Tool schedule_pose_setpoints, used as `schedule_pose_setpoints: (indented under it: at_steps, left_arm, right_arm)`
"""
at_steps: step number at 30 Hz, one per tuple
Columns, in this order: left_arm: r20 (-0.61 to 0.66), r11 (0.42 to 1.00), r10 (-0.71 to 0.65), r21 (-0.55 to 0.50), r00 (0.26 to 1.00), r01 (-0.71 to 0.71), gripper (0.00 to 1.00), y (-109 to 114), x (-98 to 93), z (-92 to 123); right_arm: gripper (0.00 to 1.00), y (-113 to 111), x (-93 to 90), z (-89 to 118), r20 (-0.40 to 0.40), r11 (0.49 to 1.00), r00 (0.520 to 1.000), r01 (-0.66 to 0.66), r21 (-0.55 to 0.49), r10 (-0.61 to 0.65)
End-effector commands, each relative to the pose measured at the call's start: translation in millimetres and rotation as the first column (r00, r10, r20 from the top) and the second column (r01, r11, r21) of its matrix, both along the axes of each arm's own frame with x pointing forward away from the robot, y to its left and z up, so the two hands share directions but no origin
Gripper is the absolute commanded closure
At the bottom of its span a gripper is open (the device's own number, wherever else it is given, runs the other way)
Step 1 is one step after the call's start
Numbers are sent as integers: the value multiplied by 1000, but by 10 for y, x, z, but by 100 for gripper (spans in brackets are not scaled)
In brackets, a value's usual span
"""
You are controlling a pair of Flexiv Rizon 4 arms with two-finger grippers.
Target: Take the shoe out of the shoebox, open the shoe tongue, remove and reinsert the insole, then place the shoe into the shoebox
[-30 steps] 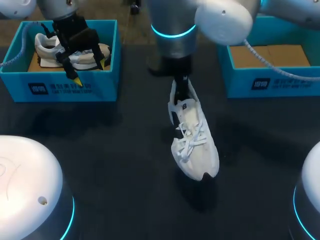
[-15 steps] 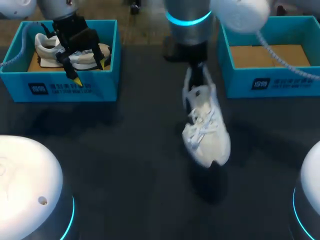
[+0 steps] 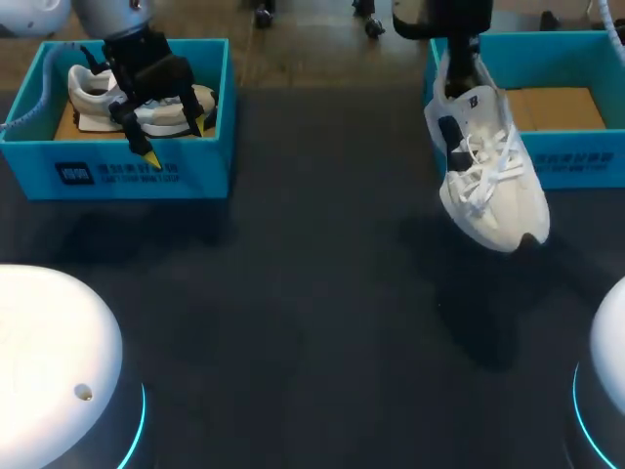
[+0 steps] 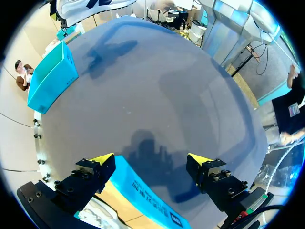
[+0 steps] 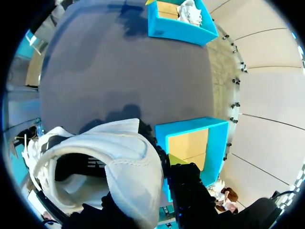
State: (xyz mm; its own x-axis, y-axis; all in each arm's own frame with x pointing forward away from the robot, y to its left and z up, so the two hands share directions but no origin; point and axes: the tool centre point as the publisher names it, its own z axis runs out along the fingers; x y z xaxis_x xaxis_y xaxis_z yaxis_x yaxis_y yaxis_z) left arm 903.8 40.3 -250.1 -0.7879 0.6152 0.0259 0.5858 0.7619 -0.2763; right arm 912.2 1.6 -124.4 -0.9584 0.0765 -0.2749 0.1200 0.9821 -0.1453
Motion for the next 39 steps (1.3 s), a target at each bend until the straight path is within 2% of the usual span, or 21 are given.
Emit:
schedule_pose_setpoints:
  at_steps: [1,5,8,14,15,18,19,20,21,22,35,36,39]
  left_arm:
    - [1,1000,-1,3,1000,1,0,5,-1,5]
    - [1,1000,-1,3,1000,1,0,5,-1,5]
    - [1,1000,-1,3,1000,1,0,5,-1,5]
    - [1,1000,-1,3,1000,1,0,5,-1,5]
    - [1,1000,-1,3,1000,1,0,5,-1,5]
    - [1,1000,-1,3,1000,1,0,5,-1,5]
    - [1,1000,-1,3,1000,1,0,5,-1,5]
    - [1,1000,-1,3,1000,1,0,5,-1,5]
    - [1,1000,-1,3,1000,1,0,5,-1,5]
    - [1,1000,-1,3,1000,1,0,5,-1,5]
    - [1,1000,-1,3,1000,1,0,5,-1,5]
    - [1,1000,-1,3,1000,1,0,5,-1,5]
    - [1,1000,-1,3,1000,1,0,5,-1,5]
  right_arm:
    - [100,-48,-28,0,7,1000,1000,-5,10,5]
    - [100,-48,-28,0,7,1000,1000,-5,10,5]
    - [100,-205,96,91,12,1000,999,30,-6,-30]
    - [100,-642,590,316,29,999,1000,12,-30,-11]
    - [100,-663,616,332,35,1000,999,6,-28,-5]
    - [100,-853,850,505,45,998,999,-8,-57,11]
    - [100,-941,980,563,20,998,999,-31,-60,32]
    - [100,-1002,1048,587,14,999,1000,-17,-42,18]
    - [100,-1044,1095,609,-20,997,1000,11,-76,-12]
    - [100,-1059,1117,617,-40,994,999,23,-109,-27]
    - [100,-1059,1117,617,-40,994,999,23,-109,-27]
    - [100,-1086,1157,625,-47,992,998,28,-127,-35]
    - [100,-1272,1459,672,-54,985,998,-21,-170,12]
